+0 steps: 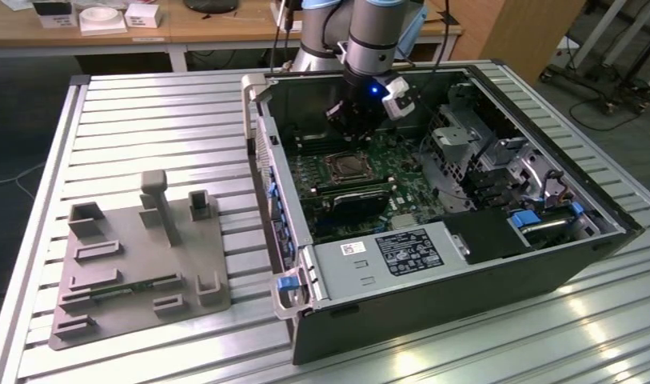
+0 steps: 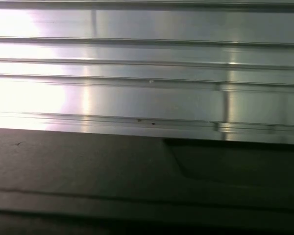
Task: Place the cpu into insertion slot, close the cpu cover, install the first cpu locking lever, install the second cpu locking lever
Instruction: 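Install the first cpu locking lever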
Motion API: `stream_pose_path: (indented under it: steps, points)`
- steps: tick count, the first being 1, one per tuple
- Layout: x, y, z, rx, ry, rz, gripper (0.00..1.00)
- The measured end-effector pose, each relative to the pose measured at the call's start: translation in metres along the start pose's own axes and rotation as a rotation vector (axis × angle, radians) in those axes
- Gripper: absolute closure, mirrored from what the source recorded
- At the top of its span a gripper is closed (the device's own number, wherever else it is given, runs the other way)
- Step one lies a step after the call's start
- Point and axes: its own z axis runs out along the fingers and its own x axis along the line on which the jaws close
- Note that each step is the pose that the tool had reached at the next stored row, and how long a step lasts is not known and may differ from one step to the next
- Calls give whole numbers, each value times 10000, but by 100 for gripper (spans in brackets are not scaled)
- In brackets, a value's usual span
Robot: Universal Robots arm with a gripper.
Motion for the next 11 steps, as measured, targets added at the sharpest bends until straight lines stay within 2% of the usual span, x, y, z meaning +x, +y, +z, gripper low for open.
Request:
stream_pose_path:
  steps: [11]
  points:
    - [1, -1, 27, 128, 9, -2, 90]
